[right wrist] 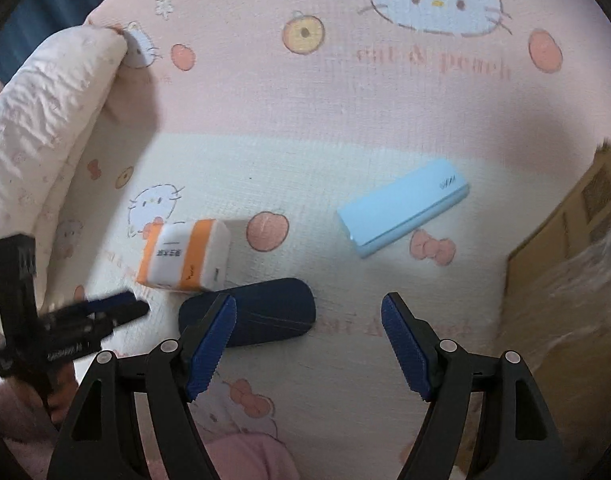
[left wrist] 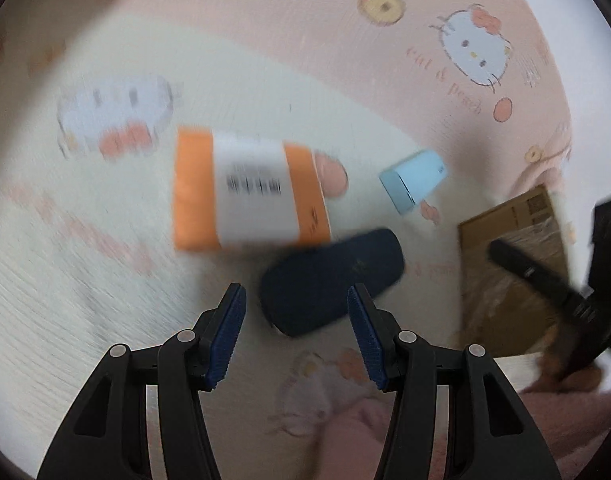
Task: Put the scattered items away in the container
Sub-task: 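Move both grippers back to the dark blue denim glasses case, then close the right gripper on the glasses case while the left gripper grasps it too, then carry the glasses case with both grippers over the box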
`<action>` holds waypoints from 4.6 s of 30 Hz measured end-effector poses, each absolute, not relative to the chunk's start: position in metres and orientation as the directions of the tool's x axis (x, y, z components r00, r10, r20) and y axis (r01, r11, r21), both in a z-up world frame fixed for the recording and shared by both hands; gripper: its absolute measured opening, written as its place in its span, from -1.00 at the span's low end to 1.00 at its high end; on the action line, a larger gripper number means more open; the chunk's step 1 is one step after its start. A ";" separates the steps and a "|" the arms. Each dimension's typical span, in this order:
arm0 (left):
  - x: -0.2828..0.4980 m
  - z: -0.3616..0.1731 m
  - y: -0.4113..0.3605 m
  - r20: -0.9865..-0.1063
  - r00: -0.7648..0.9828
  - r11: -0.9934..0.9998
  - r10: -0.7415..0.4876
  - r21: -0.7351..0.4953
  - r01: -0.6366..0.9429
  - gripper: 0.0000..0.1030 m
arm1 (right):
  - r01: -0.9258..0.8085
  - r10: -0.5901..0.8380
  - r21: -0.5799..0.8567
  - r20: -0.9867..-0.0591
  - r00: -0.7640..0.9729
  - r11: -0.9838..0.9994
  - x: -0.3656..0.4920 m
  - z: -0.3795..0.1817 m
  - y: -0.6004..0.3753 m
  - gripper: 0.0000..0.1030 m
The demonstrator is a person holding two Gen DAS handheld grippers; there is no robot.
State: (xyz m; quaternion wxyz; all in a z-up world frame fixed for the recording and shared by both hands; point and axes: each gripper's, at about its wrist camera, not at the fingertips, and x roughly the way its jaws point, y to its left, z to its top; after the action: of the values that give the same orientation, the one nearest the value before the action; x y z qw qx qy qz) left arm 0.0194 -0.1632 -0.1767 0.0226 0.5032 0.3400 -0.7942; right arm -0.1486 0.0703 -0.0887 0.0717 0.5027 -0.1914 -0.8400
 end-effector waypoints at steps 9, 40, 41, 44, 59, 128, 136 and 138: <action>0.016 -0.214 -0.170 -0.827 -0.430 -0.683 0.362 -0.549 0.482 0.11 | -0.142 -0.449 0.561 -0.768 -0.456 -0.816 -0.152 -0.148 0.062 0.44; -0.044 -0.221 -0.175 -0.838 -0.426 -0.768 0.342 -0.511 0.387 0.11 | -0.088 -0.554 0.616 -0.755 -0.351 -0.783 -0.142 -0.204 0.062 0.07; -0.043 -0.221 -0.175 -0.836 -0.427 -0.762 0.346 -0.515 0.392 0.11 | -0.097 -0.567 0.630 -0.747 -0.348 -0.771 -0.142 -0.207 0.063 0.07; -0.044 -0.221 -0.170 -0.835 -0.417 -0.767 0.358 -0.518 0.378 0.12 | -0.119 -0.591 0.659 -0.728 -0.348 -0.742 -0.141 -0.212 0.067 0.08; -0.059 -0.222 -0.168 -0.844 -0.399 -0.780 0.359 -0.506 0.367 0.24 | -0.037 -0.613 0.671 -0.697 -0.371 -0.741 -0.142 -0.213 0.048 0.18; -0.160 -0.035 0.168 -0.697 -0.327 -0.766 0.638 -0.615 -0.187 0.15 | -0.160 -0.363 0.579 -0.678 -0.640 -0.799 -0.042 -0.038 0.394 0.18; -0.153 -0.046 0.179 -0.723 -0.250 -0.765 0.644 -0.618 -0.180 0.16 | -0.172 -0.391 0.551 -0.746 -0.539 -0.816 -0.042 -0.042 0.404 0.19; -0.151 -0.043 0.180 -0.726 -0.255 -0.769 0.639 -0.614 -0.179 0.16 | -0.171 -0.404 0.560 -0.747 -0.529 -0.811 -0.041 -0.042 0.407 0.19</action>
State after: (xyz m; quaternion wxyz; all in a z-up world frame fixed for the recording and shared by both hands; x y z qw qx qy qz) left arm -0.1514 0.1800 -0.0433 -0.2676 0.5487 0.2095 -0.7638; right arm -0.0406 0.4068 -0.0416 0.0708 0.4803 -0.2992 -0.8214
